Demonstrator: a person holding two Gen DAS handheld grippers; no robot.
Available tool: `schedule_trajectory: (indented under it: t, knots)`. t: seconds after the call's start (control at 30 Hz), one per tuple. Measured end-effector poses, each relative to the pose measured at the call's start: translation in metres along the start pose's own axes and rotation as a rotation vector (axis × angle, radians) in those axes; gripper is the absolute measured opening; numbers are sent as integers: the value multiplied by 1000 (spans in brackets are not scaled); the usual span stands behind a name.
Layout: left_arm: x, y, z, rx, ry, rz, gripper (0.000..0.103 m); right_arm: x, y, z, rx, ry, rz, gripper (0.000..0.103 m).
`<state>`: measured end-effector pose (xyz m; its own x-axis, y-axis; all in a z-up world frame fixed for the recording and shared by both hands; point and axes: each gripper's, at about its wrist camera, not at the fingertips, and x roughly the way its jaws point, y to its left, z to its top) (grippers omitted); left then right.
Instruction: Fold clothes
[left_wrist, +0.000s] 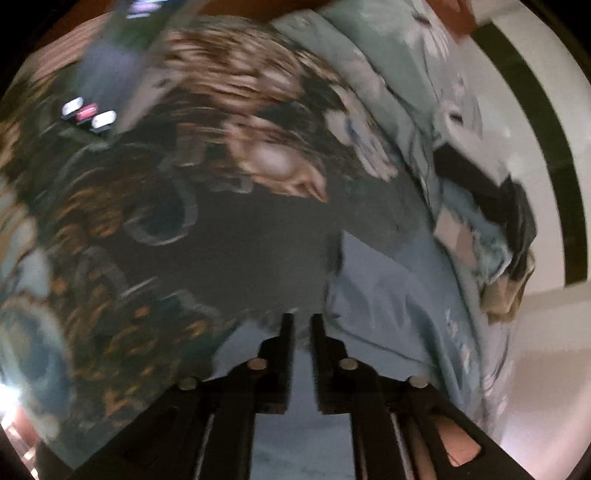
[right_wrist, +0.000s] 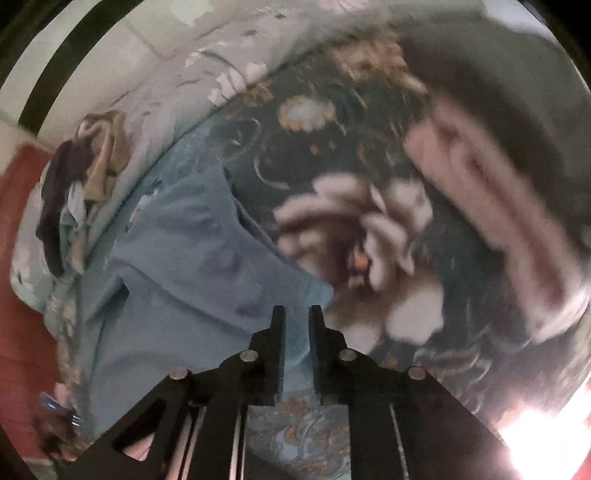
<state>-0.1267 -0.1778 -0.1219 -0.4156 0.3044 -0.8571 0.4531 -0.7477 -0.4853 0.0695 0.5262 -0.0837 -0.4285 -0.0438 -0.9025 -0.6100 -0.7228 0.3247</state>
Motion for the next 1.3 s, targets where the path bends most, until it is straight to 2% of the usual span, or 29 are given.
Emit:
schedule_trajectory:
  t: [0.03,0.07,0.2,0.33,0.47,0.6,0.73,0.77,0.83,0.97,1.07,1.3]
  knots:
    - [10,-9,5,26,11,18,30,2,5,4,-5,0,10,21]
    - [20,-18,9,47,20,40,31,6,11,9,-7,4,25,23]
    - [47,-44,23,90,-5,109,31,25,35,32,-28,19,86,23]
    - [72,-55,35,118,11,144,31,46,56,58,-44,11,124,38]
    - [91,-55,44,131,32,162,31,70,72,90,-40,19,155,44]
    - [97,-54,42,142,30,142,31,96,82,113,-54,45,117,45]
    - [98,-56,42,148,50,78,28,116,82,124,-17,82,133,45]
    - [99,-57,42,150,57,63,27,118,81,126,-12,85,137,45]
    - [101,-61,41,158,73,33,16,119,79,129,3,82,152,45]
    - [110,-71,37,183,90,36,16,121,63,137,81,66,110,45]
    - [113,-73,35,184,92,39,16,126,54,137,139,99,186,45]
    - [100,-61,37,178,80,37,16,121,56,132,165,116,388,44]
